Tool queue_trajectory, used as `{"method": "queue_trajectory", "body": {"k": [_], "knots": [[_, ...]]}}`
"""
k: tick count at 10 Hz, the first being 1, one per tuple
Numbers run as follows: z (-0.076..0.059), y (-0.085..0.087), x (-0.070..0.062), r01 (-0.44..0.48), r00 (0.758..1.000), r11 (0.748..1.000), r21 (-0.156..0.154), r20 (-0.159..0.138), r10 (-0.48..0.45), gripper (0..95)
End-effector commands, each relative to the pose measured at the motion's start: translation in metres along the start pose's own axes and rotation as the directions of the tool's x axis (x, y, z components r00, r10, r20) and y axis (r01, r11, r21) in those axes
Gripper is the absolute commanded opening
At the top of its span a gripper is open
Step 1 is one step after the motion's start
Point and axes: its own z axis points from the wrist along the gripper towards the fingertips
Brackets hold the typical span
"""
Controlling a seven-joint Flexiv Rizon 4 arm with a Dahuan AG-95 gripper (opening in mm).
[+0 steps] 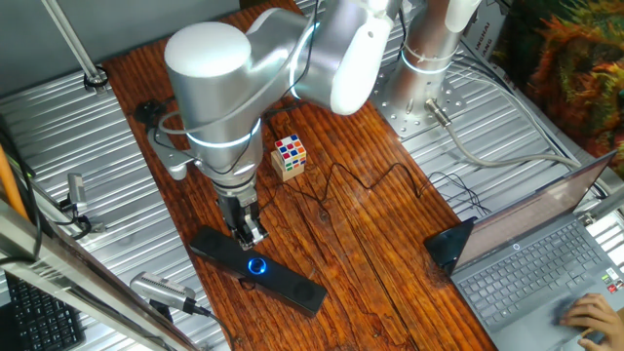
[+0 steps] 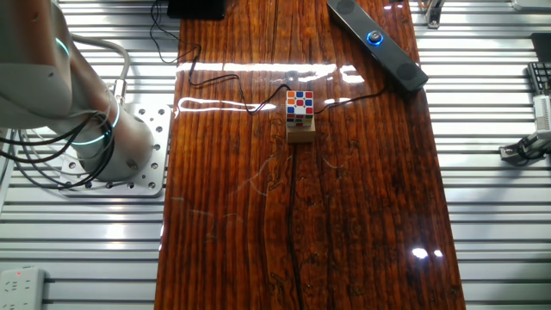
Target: Turn the knob to increase the volume of the speaker
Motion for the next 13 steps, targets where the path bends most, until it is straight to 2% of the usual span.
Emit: {"method": "queue_trajectory", "body": {"k": [1, 4, 5, 6, 7, 8, 10, 11, 13], "knots": [[0.0000, 0.0008, -0.0020, 0.005, 1.000, 1.000, 0.003, -0.009, -0.004, 0.0], [0.0000, 0.0008, -0.0020, 0.008, 1.000, 1.000, 0.001, -0.007, -0.008, 0.0], [0.0000, 0.0008, -0.0020, 0.013, 1.000, 1.000, 0.009, 0.009, -0.013, 0.0], [0.0000, 0.0008, -0.0020, 0.075, 0.996, 0.997, 0.007, 0.054, -0.075, 0.0], [0.0000, 0.0008, -0.0020, 0.107, 0.992, 0.994, 0.006, 0.062, -0.107, 0.0], [0.0000, 0.0008, -0.0020, 0.186, 0.980, 0.982, -0.001, 0.064, -0.186, 0.0], [0.0000, 0.0008, -0.0020, 0.260, 0.965, 0.966, -0.003, 0.047, -0.259, 0.0], [0.0000, 0.0008, -0.0020, 0.269, 0.963, 0.963, -0.019, 0.039, -0.268, 0.0], [0.0000, 0.0008, -0.0020, 0.264, 0.964, 0.964, -0.015, 0.016, -0.264, 0.0]]}}
